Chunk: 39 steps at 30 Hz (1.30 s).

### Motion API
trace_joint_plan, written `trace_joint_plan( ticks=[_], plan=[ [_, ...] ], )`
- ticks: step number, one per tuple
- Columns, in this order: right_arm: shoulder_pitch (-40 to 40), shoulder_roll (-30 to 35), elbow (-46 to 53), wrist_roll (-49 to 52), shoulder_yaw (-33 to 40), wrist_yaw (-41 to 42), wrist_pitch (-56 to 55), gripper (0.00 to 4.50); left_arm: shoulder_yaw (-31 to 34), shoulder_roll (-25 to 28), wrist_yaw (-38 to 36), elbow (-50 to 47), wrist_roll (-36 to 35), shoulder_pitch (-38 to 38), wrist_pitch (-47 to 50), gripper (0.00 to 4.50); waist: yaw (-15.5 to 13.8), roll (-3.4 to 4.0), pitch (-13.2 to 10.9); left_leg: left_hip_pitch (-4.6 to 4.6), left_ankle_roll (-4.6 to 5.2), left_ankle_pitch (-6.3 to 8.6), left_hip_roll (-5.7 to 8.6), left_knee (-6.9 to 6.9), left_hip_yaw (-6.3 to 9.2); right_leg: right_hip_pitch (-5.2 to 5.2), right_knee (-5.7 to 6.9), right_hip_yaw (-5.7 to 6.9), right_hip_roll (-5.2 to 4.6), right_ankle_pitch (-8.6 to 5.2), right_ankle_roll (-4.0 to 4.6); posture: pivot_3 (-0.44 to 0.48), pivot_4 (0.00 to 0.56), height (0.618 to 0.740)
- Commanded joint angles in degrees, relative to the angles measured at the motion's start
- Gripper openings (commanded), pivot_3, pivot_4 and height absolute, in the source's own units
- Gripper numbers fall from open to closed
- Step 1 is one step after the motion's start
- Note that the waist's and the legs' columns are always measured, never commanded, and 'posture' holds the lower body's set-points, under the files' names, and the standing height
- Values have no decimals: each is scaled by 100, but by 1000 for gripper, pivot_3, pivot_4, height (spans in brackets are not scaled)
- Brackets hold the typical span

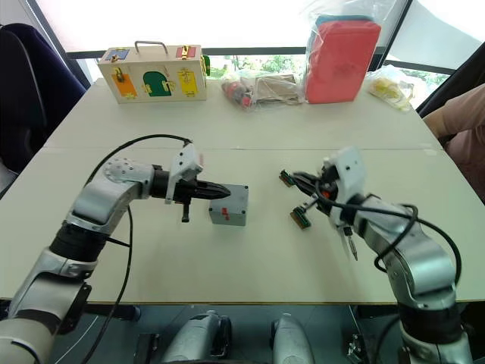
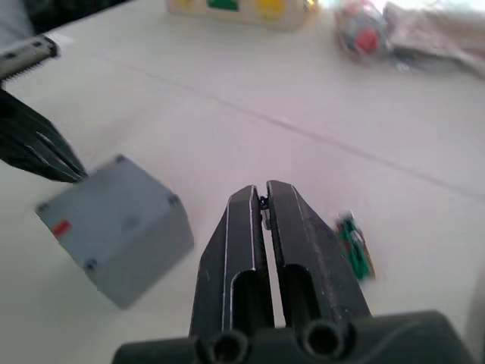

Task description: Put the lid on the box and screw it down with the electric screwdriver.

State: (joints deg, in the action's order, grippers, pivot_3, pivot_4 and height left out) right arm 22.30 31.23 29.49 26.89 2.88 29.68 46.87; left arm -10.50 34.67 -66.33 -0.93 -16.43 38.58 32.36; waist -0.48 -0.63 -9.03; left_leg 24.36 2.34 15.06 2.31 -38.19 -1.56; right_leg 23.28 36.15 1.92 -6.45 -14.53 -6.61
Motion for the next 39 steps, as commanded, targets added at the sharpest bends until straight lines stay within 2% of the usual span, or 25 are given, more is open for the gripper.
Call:
trace_joint_plan(
  ticks=[1, 5, 12, 39],
  plan=[
    [315, -291, -515, -238, -488, 48, -376, 111, 242, 218, 79, -440, -171, -215, 195, 0, -15, 0, 0, 1, 0, 0, 1, -1, 0, -1, -1, 0, 0, 0, 0, 0, 150, 740],
    [520, -536, -1054, -508, -1006, 282, -838, 111, 388, 392, 345, -778, -184, -626, 360, 0, -21, 0, 0, 1, 0, 0, 4, -2, -1, -1, 0, 0, -3, 0, 0, 0, 150, 740],
    [632, -530, -1468, -710, -1188, 603, -1155, 111, 620, 418, 775, -1263, -360, -965, 705, 0, -12, 0, 0, 1, -3, -1, 4, -2, -1, 0, 2, 0, -2, 0, 0, 0, 150, 740],
    [461, -578, -1875, -1123, -1197, 713, -1295, 111, 516, 419, 1079, -1421, -602, -841, 881, 0, -7, 1, -1, 1, -23, -13, 4, 0, -1, 1, 1, 0, -2, 0, 0, 0, 150, 740]
  ],
)
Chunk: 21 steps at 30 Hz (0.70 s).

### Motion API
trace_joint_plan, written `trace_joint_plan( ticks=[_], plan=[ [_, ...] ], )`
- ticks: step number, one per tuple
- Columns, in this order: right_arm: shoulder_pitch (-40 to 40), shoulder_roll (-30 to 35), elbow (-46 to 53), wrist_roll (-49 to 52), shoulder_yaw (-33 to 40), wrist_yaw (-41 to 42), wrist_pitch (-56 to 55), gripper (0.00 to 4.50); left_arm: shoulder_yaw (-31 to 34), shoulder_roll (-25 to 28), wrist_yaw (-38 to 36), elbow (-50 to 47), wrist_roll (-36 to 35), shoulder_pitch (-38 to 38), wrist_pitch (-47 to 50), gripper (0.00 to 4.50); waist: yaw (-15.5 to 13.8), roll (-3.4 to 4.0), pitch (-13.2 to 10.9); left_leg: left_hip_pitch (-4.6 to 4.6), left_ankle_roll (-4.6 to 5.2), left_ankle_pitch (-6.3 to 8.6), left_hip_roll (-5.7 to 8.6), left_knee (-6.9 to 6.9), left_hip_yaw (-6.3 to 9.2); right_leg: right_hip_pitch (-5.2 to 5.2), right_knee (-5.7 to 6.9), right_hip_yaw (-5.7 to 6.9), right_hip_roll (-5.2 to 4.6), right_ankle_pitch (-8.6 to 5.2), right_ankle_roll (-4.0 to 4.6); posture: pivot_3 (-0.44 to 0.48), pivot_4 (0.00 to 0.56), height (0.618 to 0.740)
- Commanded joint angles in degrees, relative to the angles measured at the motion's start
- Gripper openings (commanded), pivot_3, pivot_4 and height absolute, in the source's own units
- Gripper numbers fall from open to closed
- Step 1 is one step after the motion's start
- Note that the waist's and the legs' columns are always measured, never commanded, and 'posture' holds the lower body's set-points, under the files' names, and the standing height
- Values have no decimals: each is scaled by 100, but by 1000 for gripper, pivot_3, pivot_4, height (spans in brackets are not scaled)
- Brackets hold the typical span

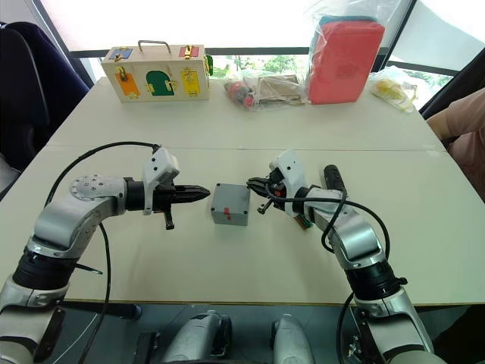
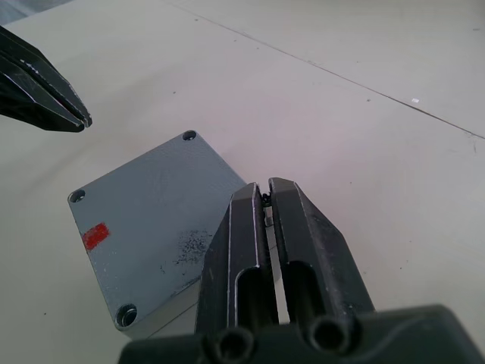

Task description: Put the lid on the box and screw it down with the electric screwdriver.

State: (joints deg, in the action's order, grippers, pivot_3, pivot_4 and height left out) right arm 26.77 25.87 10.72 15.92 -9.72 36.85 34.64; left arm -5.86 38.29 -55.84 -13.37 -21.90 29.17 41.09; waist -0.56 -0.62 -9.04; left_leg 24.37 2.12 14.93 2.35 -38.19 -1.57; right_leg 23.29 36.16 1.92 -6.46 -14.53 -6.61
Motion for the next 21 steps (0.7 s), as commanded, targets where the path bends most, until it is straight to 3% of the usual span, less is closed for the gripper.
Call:
trace_joint_plan(
  ticks=[1, 9, 12, 17, 21],
  plan=[
    [16, -54, -18, -30, 57, -6, -78, 111, 52, 60, 34, -180, -59, 98, 11, 0, 0, 0, 0, 0, -1, 0, 0, 0, 0, 0, 0, 0, 0, 0, 0, 0, 150, 740],
    [-14, -115, -131, -97, -4, 44, -159, 111, 59, 73, 77, -257, -90, 64, 58, 0, 0, 0, 0, 0, -1, -1, 0, 0, 0, 0, 0, 0, 0, 0, 0, 0, 150, 740],
    [5, -95, -145, -115, 30, 83, -187, 830, 71, 82, 73, -268, -104, 72, 78, 0, 0, 0, 0, 0, -1, 0, 0, 1, 0, 0, 0, 0, 0, 0, 0, 0, 150, 740],
    [71, -18, -16, -73, 109, 125, -58, 2847, 66, 71, 68, -269, -106, 71, 63, 0, 0, 0, 0, 0, -1, -1, 0, 1, 0, 0, 0, 0, 0, 0, 0, 0, 150, 740],
    [62, 150, 457, 339, 607, 85, 527, 2847, 97, 26, -4, -219, -195, 176, 34, 0, -4, 1, -1, 0, -1, -1, 0, 0, 0, 0, 0, -1, 0, 0, 0, 0, 150, 740]
  ],
)
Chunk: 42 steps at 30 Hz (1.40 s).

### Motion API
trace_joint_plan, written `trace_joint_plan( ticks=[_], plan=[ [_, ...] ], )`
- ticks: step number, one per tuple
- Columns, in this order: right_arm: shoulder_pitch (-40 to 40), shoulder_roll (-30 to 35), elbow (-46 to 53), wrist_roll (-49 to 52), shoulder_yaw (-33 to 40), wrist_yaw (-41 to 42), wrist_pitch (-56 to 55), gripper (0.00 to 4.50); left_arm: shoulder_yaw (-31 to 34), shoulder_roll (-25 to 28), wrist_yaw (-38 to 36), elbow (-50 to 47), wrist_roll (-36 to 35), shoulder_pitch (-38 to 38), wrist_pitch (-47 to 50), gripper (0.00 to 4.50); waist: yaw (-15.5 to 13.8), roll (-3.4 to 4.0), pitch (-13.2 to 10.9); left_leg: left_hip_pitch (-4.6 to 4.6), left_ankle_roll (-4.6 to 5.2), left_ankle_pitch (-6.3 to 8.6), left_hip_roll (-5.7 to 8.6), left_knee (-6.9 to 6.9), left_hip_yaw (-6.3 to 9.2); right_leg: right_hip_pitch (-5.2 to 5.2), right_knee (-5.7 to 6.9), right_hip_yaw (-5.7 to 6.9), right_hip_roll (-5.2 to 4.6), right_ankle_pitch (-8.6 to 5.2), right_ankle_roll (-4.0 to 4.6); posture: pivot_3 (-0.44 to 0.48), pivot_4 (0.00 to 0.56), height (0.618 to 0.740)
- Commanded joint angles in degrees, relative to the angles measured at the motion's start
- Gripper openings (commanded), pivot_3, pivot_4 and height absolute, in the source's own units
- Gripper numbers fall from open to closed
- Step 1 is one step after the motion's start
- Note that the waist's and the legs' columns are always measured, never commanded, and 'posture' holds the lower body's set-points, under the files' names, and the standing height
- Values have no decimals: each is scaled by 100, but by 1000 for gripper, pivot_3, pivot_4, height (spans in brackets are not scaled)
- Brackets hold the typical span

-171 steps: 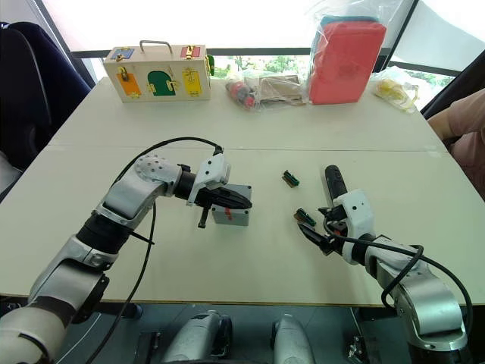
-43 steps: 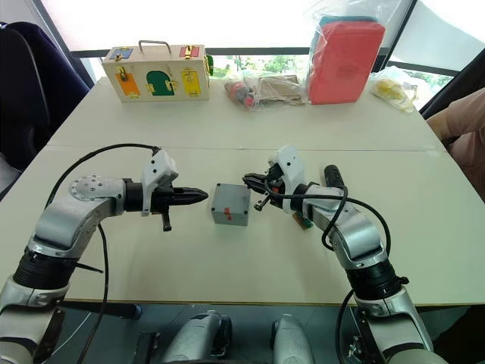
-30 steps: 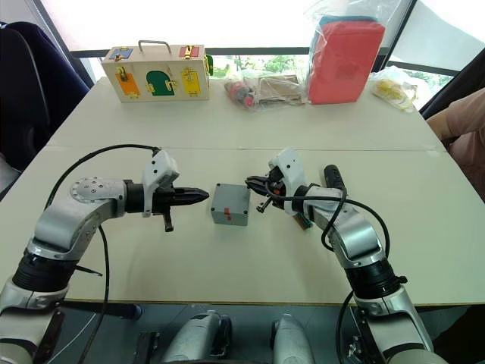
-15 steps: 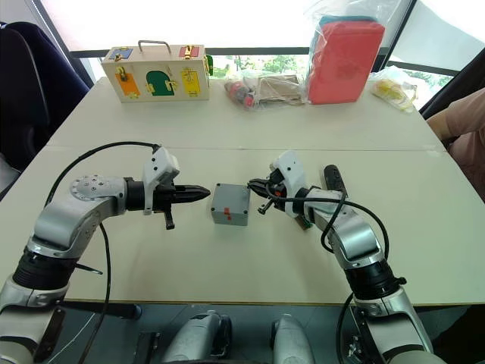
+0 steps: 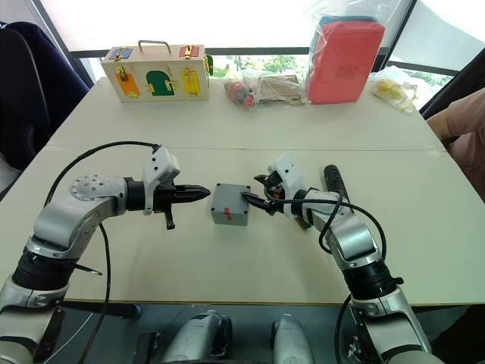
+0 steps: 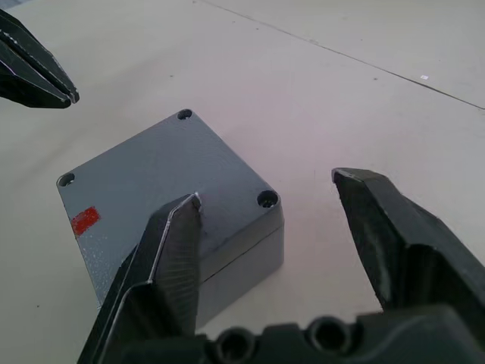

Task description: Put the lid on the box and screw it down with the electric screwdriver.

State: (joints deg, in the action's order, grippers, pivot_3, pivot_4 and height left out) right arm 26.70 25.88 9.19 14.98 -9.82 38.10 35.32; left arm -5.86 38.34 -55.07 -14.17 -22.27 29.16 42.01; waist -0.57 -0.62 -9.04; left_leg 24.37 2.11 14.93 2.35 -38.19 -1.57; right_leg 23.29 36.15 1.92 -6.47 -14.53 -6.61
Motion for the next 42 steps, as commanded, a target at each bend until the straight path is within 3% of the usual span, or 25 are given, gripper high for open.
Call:
trace_joint_plan(
  ticks=[1, 4, 10, 13, 18, 25, 36, 39, 42],
  plan=[
    [109, 246, 775, 647, 938, -89, 794, 2847, 116, -13, -122, -124, -230, 267, -43, 0, -18, 3, -2, 0, 0, 0, 0, 0, 0, 0, 0, 0, 0, 0, 0, 0, 150, 740],
    [472, 551, 926, 1068, 1747, -386, 1815, 2847, -9, 0, -322, -50, -235, 525, -182, 0, -25, 3, -3, 1, 9, 6, 0, -1, 2, -4, -2, 1, -4, 0, 0, 0, 150, 740],
    [1275, 2118, 476, 1235, 2000, -294, 3778, 4425, -411, -1, -870, 77, -171, 951, -562, 0, -7, 15, -9, 0, 14, 10, 0, 10, 1, 3, -7, 1, -8, 0, 3, 0, 150, 740],
    [1497, 3035, 238, 1578, 1514, 2, 5346, 4425, -740, 49, -1294, -6, -124, 1026, -820, 0, -5, 22, -14, 4, 17, 11, 0, 12, -6, 7, -9, -1, -26, 0, 4, 0, 150, 740],
    [1715, 3575, -116, 1842, 785, 403, 5717, 4425, -1055, -175, -1438, 169, 107, 1183, -1227, 0, 31, 22, -14, 4, 25, 16, -4, 9, -8, 6, -13, -7, -36, -8, 20, 0, 150, 740],
    [2052, 3540, -1338, 1550, -255, 601, 5478, 4425, -1163, -355, -1394, 211, 287, 1099, -1479, 0, 30, 25, -16, 9, 28, 18, -4, 9, -8, 9, -17, -7, -36, -1, 6, 0, 150, 740],
    [2728, 3120, -2283, 853, -1922, 1074, 4709, 4425, -1064, -504, -1034, -15, 268, 739, -1322, 0, 25, 26, -17, 10, 27, 17, -3, 8, -9, 13, -15, -7, -35, 1, 4, 0, 150, 740],
    [2781, 3155, -2326, 657, -2319, 1315, 4555, 3869, -1041, -532, -905, -87, 257, 643, -1293, 0, 17, 26, -17, 10, 27, 17, -3, 6, -9, 11, -15, -5, -34, 1, 4, 0, 150, 740],
    [2779, 3135, -2353, 478, -2519, 1433, 4504, 2871, -982, -553, -748, -153, 247, 497, -1272, 0, 18, 26, -17, 10, 27, 17, -2, 4, -9, 10, -14, -5, -33, 1, 3, 0, 150, 740]
  ],
)
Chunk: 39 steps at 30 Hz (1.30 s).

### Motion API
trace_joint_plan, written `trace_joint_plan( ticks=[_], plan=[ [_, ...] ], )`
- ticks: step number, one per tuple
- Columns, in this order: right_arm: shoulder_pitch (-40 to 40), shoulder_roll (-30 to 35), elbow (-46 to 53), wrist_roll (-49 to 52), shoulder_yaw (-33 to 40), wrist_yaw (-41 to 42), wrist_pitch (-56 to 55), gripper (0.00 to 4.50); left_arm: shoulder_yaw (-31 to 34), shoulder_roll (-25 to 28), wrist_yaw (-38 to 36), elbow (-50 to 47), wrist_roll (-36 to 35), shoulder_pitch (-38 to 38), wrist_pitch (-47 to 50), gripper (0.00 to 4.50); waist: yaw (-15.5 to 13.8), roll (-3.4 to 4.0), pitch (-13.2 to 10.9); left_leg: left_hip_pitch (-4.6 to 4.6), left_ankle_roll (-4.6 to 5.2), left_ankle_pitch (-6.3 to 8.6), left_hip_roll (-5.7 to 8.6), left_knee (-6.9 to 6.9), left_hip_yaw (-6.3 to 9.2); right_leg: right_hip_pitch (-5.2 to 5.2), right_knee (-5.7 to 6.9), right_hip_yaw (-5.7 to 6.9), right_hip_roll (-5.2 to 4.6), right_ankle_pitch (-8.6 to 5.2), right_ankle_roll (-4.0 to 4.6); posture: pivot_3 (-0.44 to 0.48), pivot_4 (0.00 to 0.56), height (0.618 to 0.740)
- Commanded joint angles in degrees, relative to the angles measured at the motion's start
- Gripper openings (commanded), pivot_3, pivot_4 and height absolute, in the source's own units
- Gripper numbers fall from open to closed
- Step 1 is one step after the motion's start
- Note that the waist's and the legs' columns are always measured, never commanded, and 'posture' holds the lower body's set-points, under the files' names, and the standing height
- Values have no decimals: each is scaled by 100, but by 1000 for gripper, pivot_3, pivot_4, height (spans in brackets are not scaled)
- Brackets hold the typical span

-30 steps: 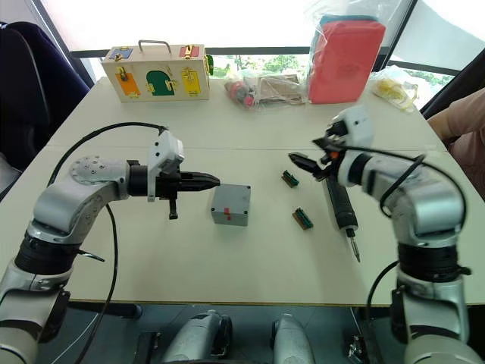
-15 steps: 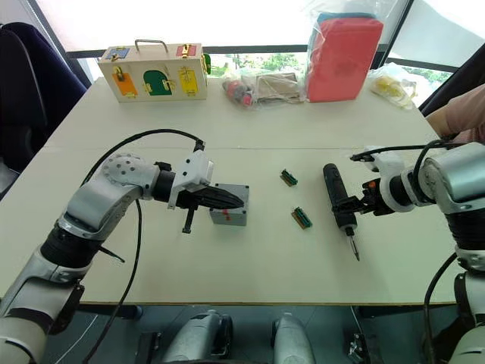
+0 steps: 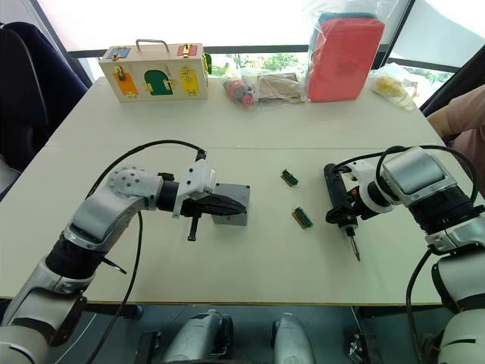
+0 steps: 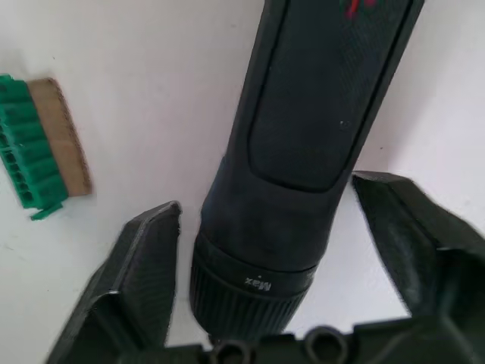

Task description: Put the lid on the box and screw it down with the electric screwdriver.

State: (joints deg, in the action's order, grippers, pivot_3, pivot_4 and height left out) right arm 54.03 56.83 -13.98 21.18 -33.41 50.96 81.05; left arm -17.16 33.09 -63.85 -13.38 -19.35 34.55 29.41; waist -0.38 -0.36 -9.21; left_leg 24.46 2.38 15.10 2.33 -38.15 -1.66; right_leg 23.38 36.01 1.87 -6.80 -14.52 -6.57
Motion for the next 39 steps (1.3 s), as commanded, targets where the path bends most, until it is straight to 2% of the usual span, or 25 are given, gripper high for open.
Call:
trace_joint_plan(
  ticks=[1, 3, 6, 10, 13, 15, 18, 20, 22, 25, 29, 34, 39],
  plan=[
    [53, 18, -89, -200, -179, 175, -90, 2474, 163, -37, 182, -253, -45, -81, 4, 0, -4, 0, 0, 0, 0, 0, 0, 0, 0, 0, 0, 0, 0, 0, 0, 0, 150, 740],
    [81, -39, -220, -317, -196, 205, -133, 1874, 198, -38, 268, -273, -49, -141, 35, 0, -4, 0, 0, 0, -1, 0, 0, 0, 1, 0, 0, 0, 1, 0, 0, 0, 150, 740],
    [83, -97, -526, -505, -120, 204, -267, 1827, 252, 11, 335, -259, -65, -195, 56, 0, -2, -3, 2, -4, -1, 0, 0, 0, 1, -4, 1, 0, 1, 0, 0, 0, 150, 740],
    [428, -221, -1310, -784, 409, -19, -821, 1827, 401, 161, 287, -136, -104, -222, 43, 0, 6, -6, 4, -7, -2, 0, 0, -5, 1, -11, -1, 1, 1, 4, 7, 0, 150, 740],
    [1042, -306, -1711, -749, 1341, -253, -1727, 1827, 644, 319, 109, 237, -204, -194, -1, 0, 5, 21, -13, -2, -2, 0, 6, -4, -2, 0, -1, 0, 0, 7, 12, 0, 150, 740],
    [1064, -233, -1470, -601, 1925, -264, -2231, 1827, 765, 404, 3, 497, -243, -129, -43, 0, 3, 67, -40, 10, -30, -17, 15, 4, -12, 24, 7, -3, 3, 9, 6, 0, 150, 740],
    [488, -503, -561, -253, 3339, -789, -3375, 1827, 921, 509, -90, 888, -242, 45, -55, 0, -13, 65, -42, 16, -47, -28, -2, 16, -13, 32, 4, 0, 29, 6, 5, 0, 150, 740],
    [-128, -1283, 695, 331, 4610, -1369, -4073, 1827, 1000, 502, -104, 1121, -268, 220, 34, 0, -31, 55, -45, 19, -48, -29, -11, 22, -8, 26, 4, 9, 38, 5, 4, 0, 150, 740],
    [-540, -2077, 1718, 845, 5127, -1824, -4090, 1827, 960, 487, -139, 1289, -218, 333, 21, 0, 0, 51, -46, 19, -48, -29, -14, 22, -14, 24, 8, 7, 39, 6, 2, 0, 150, 740],
    [-1062, -3163, 2763, 1253, 5165, -2401, -4155, 1827, 817, 454, -168, 1397, -101, 459, 24, 0, 18, 54, -47, 14, -47, -30, -13, 4, -14, 22, 16, 2, 36, 7, 0, 0, 150, 740],
    [-1679, -4192, 3453, 1416, 4768, -2785, -4444, 1827, 685, 300, -61, 1476, 16, 613, 71, 0, -38, 54, -46, 0, -18, -13, -7, 0, -5, 6, 20, 2, 36, 7, 0, 0, 150, 740],
    [-2023, -4621, 3488, 1123, 4205, -2895, -4852, 1827, 513, 60, 183, 1644, 349, 721, -64, 0, -24, 54, -46, 2, -22, -16, 4, -2, -4, 4, 20, 1, 34, 7, 0, 0, 150, 740],
    [-2318, -4684, 3353, 838, 3849, -2852, -5204, 1827, 147, 55, -22, 1583, 585, 620, -115, 0, 21, 54, -46, 1, -40, -27, -1, 1, -4, 6, 20, 0, 41, 7, 0, 0, 150, 740]
  ],
)
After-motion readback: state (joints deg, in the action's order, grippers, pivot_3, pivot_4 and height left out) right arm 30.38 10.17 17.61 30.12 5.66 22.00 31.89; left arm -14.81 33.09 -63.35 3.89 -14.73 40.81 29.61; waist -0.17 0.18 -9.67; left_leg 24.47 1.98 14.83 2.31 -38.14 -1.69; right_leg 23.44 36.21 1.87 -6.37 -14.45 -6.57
